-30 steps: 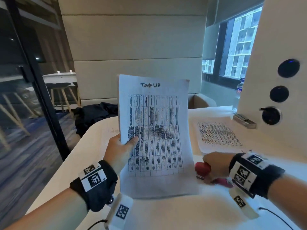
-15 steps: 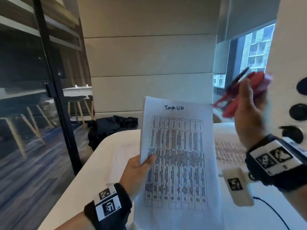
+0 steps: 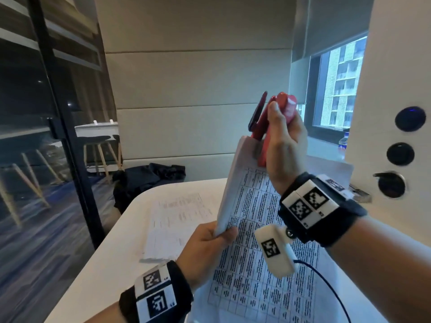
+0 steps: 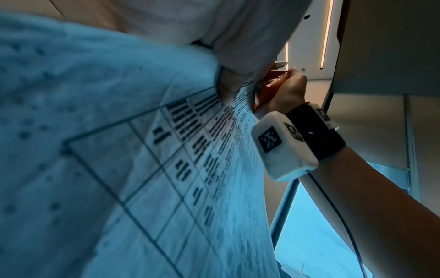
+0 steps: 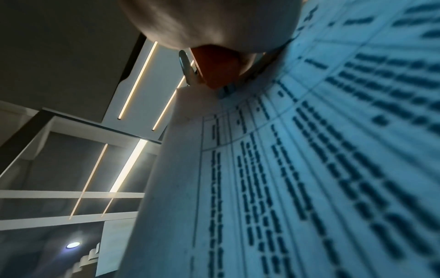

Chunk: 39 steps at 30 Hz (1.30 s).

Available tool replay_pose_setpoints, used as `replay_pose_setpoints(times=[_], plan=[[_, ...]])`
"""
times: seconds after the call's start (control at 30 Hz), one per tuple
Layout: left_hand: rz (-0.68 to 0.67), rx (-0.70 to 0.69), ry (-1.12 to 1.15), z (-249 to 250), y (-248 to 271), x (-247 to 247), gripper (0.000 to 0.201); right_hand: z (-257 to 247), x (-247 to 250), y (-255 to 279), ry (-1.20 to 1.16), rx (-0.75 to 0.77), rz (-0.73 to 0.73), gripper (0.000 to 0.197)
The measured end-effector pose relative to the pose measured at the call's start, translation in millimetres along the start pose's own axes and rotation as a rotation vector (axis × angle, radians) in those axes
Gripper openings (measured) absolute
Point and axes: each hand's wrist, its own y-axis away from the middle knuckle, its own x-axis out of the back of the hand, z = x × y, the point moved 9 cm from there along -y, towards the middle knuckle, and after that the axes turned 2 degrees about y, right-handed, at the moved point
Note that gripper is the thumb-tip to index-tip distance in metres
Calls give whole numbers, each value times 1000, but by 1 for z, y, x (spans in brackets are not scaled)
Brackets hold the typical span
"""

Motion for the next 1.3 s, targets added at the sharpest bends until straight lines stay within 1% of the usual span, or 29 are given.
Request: replay_pose_setpoints(times=[0.13,0.23,0.3,0.33,0.4,0.43,0.5,0.53,0.6,0.63,0.67,0.7,0.73,0.77,0.8,0.87,0.9,0.93,0.97,1.03,1.07,1.1,1.17,1.23,1.3], plan=[[-29,12,-4,-1,-1,-5,30,4,-6,1,44,-12,8,31],[-36,20,-56,-6,0,-5,39,4,-8,2,89,0,24,39],[-22,15,-69,-7,0,-4,42,4,-7,4,82,-7,26,41],[-12,9,-66,-6,0,-2,41,2,-8,5,85,-6,14,41],[-11,12,-36,-7,-2,-1,43,-1,-14,6,128,-16,-57,41],[-14,18,-30,-7,-2,-1,48,-1,-18,5,162,-48,-102,40],[-30,44,-56,-7,-2,-1,61,2,-22,0,220,-165,-155,39],[-33,39,-71,-8,-2,0,59,5,-19,-4,232,-227,-146,39],[-13,26,-81,-5,-1,4,45,7,-5,-16,232,-322,-54,41],[-13,41,-83,-6,0,6,52,8,2,-22,241,-355,-24,39],[-7,58,-80,-6,2,8,57,11,10,-28,268,-391,-27,36],[-2,81,-74,-8,3,12,57,17,16,-34,314,-421,-54,31],[-1,103,-53,-8,3,16,50,25,24,-39,373,-437,-88,26],[5,119,7,-11,2,21,38,34,36,-45,447,-446,-104,25],[31,137,44,-15,1,30,28,44,51,-47,537,-464,-98,30],[131,145,44,-15,-3,50,24,61,80,-46,761,-512,-105,52],[173,140,41,-15,-4,60,25,70,93,-40,884,-548,-142,55],[218,137,58,-13,-5,69,25,78,103,-31,993,-576,-206,51],[272,135,78,-13,-5,79,22,84,111,-19,1117,-597,-286,50],[373,116,107,-11,-7,100,17,94,120,8,1355,-585,-480,57],[402,113,125,-12,-8,106,15,98,123,23,1411,-599,-551,59],[416,114,143,-12,-9,110,14,105,124,41,1412,-643,-631,55],[427,108,162,-9,-12,114,13,118,123,76,1446,-689,-818,41],[420,92,165,-6,-16,111,11,124,118,105,1520,-699,-1007,29],[410,98,163,-3,-20,104,9,129,114,125,1565,-683,-1130,24]])
